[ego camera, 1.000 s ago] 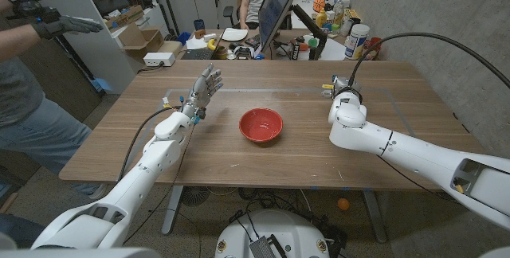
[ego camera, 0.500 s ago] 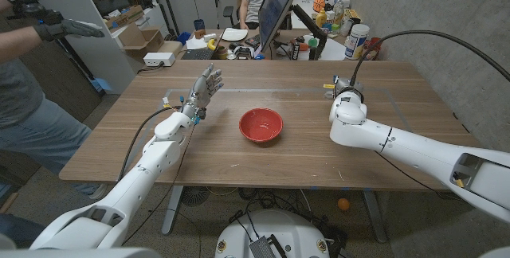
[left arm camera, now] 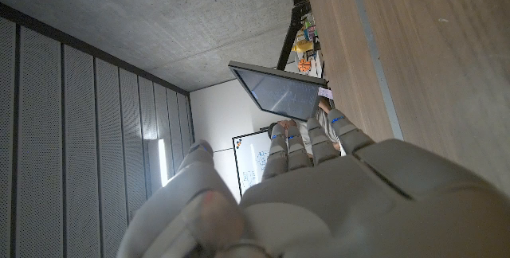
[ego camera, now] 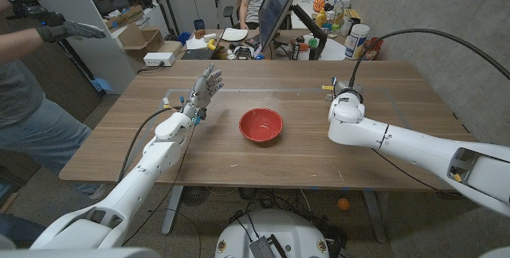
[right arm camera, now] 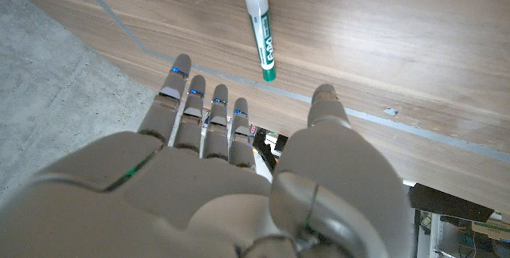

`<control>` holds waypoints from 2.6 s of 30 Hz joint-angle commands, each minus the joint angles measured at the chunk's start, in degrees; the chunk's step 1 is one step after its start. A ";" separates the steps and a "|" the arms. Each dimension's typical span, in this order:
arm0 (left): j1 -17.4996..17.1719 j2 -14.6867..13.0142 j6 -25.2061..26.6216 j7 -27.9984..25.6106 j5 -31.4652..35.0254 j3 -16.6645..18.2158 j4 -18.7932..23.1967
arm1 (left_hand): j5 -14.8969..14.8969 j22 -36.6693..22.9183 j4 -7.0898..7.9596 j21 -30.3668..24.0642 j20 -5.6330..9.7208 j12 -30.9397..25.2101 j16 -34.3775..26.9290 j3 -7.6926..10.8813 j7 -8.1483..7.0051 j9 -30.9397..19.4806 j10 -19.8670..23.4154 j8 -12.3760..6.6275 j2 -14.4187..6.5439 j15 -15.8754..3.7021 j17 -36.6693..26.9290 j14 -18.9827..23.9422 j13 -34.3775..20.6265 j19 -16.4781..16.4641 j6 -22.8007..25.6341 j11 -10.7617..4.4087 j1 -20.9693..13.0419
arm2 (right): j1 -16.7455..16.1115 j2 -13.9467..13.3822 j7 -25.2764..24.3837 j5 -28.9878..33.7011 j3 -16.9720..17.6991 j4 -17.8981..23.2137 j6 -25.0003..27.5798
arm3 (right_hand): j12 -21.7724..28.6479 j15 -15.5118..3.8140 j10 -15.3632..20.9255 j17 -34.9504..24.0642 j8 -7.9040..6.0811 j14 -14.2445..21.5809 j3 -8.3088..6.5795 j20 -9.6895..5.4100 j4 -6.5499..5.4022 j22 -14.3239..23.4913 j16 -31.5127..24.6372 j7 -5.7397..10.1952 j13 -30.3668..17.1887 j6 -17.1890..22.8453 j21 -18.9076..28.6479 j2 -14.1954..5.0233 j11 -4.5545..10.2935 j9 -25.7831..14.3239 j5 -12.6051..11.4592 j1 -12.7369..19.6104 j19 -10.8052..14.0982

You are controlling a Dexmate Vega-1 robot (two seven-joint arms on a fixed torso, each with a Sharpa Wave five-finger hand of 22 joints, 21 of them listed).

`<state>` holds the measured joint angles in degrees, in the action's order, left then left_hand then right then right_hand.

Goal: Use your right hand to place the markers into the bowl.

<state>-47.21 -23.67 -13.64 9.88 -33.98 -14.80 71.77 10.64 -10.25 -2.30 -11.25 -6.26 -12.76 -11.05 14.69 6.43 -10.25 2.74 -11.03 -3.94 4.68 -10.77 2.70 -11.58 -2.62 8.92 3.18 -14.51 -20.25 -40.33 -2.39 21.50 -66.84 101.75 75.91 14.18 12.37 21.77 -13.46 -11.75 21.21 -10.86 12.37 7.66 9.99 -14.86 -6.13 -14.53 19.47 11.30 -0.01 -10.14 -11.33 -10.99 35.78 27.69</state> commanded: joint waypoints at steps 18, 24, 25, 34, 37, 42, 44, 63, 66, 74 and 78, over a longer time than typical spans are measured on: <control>-0.77 -0.21 0.51 -1.19 -0.17 -0.01 1.05 | 0.32 -0.18 -0.48 -0.22 -0.34 -0.08 -0.28 0.17 -0.33 -0.14 0.34 0.12 -0.15 0.07 -0.19 0.29 -0.22 0.32 -0.18 -0.06 0.20 | -0.32 1.71 -2.91 -4.57 1.06 -5.46 -2.41 | 0.62 -0.39 1.36 -0.20 -0.92 1.43 -0.42 0.15 0.09 0.34 -0.86 1.30 -0.76 2.32 0.36 -0.47 1.14 -0.15 -0.07 1.24 1.19; -0.85 -0.26 0.63 -1.32 -0.10 -0.11 1.26 | 0.31 -0.18 -0.52 -0.23 -0.35 -0.05 -0.25 0.19 -0.32 -0.14 0.32 0.13 -0.18 0.04 -0.19 0.27 -0.22 0.32 -0.20 -0.06 0.19 | -1.40 1.53 -4.37 -4.54 1.95 -5.10 -3.39 | 0.85 -0.87 1.86 -0.20 -1.32 2.08 -0.82 0.15 0.38 0.35 -1.11 1.43 -1.07 3.68 0.49 -0.91 1.76 -0.18 -0.09 2.05 1.70; -0.88 -0.27 0.66 -1.37 -0.09 -0.12 1.31 | 0.31 -0.18 -0.53 -0.23 -0.35 -0.05 -0.25 0.19 -0.32 -0.14 0.33 0.12 -0.19 0.01 -0.19 0.25 -0.22 0.32 -0.20 -0.08 0.19 | -2.18 1.51 -5.51 -4.28 2.59 -4.91 -3.94 | 1.07 -1.05 2.36 -0.17 -1.63 2.67 -1.17 0.13 0.69 0.36 -1.33 1.74 -1.30 4.74 0.60 -1.13 2.09 -0.20 -0.10 2.84 2.16; -1.00 -0.44 1.17 -1.47 0.00 -0.36 1.67 | 0.30 -0.18 -0.59 -0.23 -0.38 -0.04 -0.24 0.21 -0.33 -0.14 0.35 0.12 -0.22 0.06 -0.19 0.27 -0.22 0.32 -0.21 0.06 0.17 | -6.07 1.68 -10.39 -2.06 5.06 -4.27 -6.21 | 1.86 -2.16 4.33 -0.03 -2.44 5.07 -2.21 0.12 1.61 0.40 -2.19 3.00 -2.10 8.02 1.05 -1.25 3.58 -0.28 -0.02 5.80 4.20; -0.97 -0.49 1.20 -1.51 0.10 -0.44 1.72 | 0.29 -0.18 -0.60 -0.23 -0.35 -0.03 -0.23 0.22 -0.35 -0.14 0.35 0.11 -0.24 0.05 -0.19 0.27 -0.22 0.33 -0.17 -0.06 0.17 | -6.26 1.98 -10.44 -1.50 4.99 -4.80 -6.15 | 1.88 -2.37 4.40 -0.05 -2.39 5.00 -2.30 0.12 1.59 0.40 -2.18 3.01 -2.17 8.05 1.09 -1.34 3.63 -0.29 -0.01 5.99 4.39; -1.00 -0.58 1.46 -1.52 0.08 -0.51 1.93 | 0.28 -0.18 -0.63 -0.24 -0.34 -0.01 -0.22 0.23 -0.31 -0.14 0.34 0.11 -0.27 0.04 -0.19 0.26 -0.22 0.33 -0.17 -0.06 0.16 | -7.06 2.45 -11.37 -0.60 5.47 -5.74 -6.95 | 1.91 -2.56 4.45 -0.10 -2.37 5.25 -2.39 0.11 1.50 0.40 -2.32 3.05 -2.28 8.16 1.15 -1.50 3.67 -0.30 0.02 6.16 4.68; -1.06 -0.58 1.52 -1.62 0.07 -0.51 2.01 | 0.28 -0.18 -0.63 -0.24 -0.34 -0.01 -0.21 0.23 -0.29 -0.14 0.34 0.11 -0.27 0.02 -0.19 0.24 -0.22 0.33 -0.18 -0.04 0.16 | -7.24 2.61 -11.68 -0.02 5.33 -6.18 -7.33 | 1.90 -2.79 4.39 -0.14 -2.34 5.28 -2.50 0.11 1.49 0.40 -2.36 3.18 -2.36 8.23 1.18 -1.64 3.83 -0.31 0.03 6.37 4.86; -2.14 -0.83 1.41 -2.45 -0.25 0.01 2.78 | 0.25 -0.18 -0.74 -0.25 -0.36 0.08 -0.19 0.24 -0.38 -0.14 0.24 0.11 -0.31 0.01 -0.20 0.25 -0.22 0.34 -0.17 -0.11 0.17 | -7.88 5.19 -11.17 0.24 7.77 -11.57 -9.64 | 1.97 -3.65 4.44 -0.45 -2.59 5.63 -2.79 0.14 1.20 0.37 -2.71 3.75 -2.85 9.72 1.24 -2.21 4.50 -0.36 0.20 7.03 5.78; -2.27 -0.90 1.46 -2.63 -0.29 0.10 2.90 | 0.24 -0.18 -0.76 -0.25 -0.35 0.10 -0.15 0.25 -0.35 -0.14 0.21 0.11 -0.31 0.07 -0.20 0.14 -0.23 0.34 -0.16 -0.11 0.17 | -8.09 5.51 -11.37 0.15 8.20 -12.25 -10.06 | 2.05 -3.72 4.61 -0.47 -2.55 5.60 -2.84 0.13 1.24 0.37 -2.72 3.98 -2.94 9.81 1.25 -2.21 4.68 -0.38 0.23 7.23 5.95; -2.09 -0.86 1.59 -2.62 -0.28 -0.01 2.76 | 0.24 -0.18 -0.81 -0.24 -0.42 0.19 -0.15 0.25 -0.43 -0.14 0.02 0.12 -0.32 -0.08 -0.20 0.13 -0.23 0.37 -0.19 -0.22 0.18 | -8.91 6.22 -12.53 0.28 9.16 -13.51 -11.05 | 2.93 -4.49 6.48 -0.55 -2.63 6.45 -3.68 0.12 1.75 0.33 -3.10 5.80 -3.52 11.13 1.23 -2.66 6.98 -0.47 0.26 9.41 6.88; -1.83 -0.73 1.66 -2.52 -0.25 -0.14 2.45 | 0.24 -0.18 -0.83 -0.23 -0.42 0.16 -0.14 0.25 -0.45 -0.14 0.10 0.11 -0.32 -0.09 -0.20 0.11 -0.23 0.41 -0.18 -0.24 0.18 | -9.58 6.62 -13.64 0.52 9.78 -13.91 -11.34 | 3.63 -5.02 7.96 -0.61 -3.01 7.84 -4.08 0.11 1.79 0.31 -3.65 6.63 -3.86 12.80 1.21 -2.85 7.73 -0.52 0.33 10.43 7.44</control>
<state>-49.28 -24.51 -12.18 7.43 -34.22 -14.82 74.52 10.64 -10.25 -2.70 -11.25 -6.56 -12.76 -11.05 14.75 6.22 -10.24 2.72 -11.03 -3.94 4.67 -10.80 2.69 -11.58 -2.31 8.70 3.17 -14.51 -28.52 -34.78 -14.15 21.68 -58.60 89.57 65.70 17.32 7.38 28.98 -13.98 -14.13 28.04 -14.27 12.49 9.48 10.12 -18.02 0.12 -18.04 31.25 12.31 -2.80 -2.94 -11.59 -10.99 45.05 34.38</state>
